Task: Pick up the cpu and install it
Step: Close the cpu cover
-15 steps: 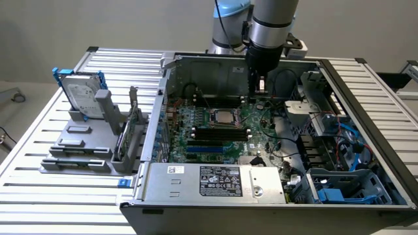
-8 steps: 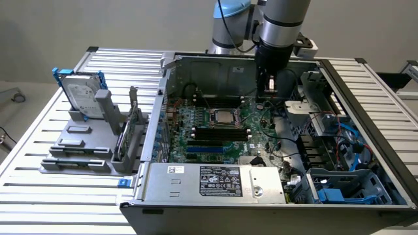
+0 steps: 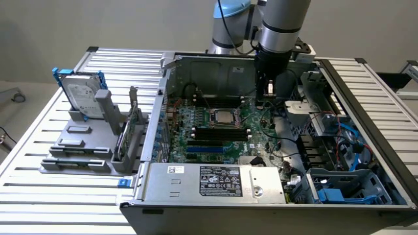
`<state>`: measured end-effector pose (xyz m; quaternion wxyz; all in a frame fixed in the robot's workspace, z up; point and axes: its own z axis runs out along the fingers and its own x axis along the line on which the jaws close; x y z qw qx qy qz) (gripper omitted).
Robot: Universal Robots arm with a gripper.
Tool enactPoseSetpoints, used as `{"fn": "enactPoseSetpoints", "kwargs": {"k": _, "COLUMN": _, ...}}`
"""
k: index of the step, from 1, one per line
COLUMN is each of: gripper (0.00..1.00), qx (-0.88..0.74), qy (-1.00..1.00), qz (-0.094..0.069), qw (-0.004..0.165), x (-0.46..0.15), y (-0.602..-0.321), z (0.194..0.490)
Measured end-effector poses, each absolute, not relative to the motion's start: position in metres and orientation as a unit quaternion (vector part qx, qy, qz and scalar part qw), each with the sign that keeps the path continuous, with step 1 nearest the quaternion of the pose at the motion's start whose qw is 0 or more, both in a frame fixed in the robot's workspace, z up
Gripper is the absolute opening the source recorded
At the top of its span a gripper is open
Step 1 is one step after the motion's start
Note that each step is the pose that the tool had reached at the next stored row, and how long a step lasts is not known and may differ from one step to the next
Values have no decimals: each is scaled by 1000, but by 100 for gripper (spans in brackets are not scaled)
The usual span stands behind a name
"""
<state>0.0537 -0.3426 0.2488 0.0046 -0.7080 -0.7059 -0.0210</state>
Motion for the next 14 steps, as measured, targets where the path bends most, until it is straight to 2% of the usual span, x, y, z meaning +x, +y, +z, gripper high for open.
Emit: {"fn": "enactPoseSetpoints", "kwargs": {"k": 14, "gripper": 11, "qx": -708, "qy": -705, "qz": 18, "qw": 44, "x": 37, "y": -342, "z": 249}}
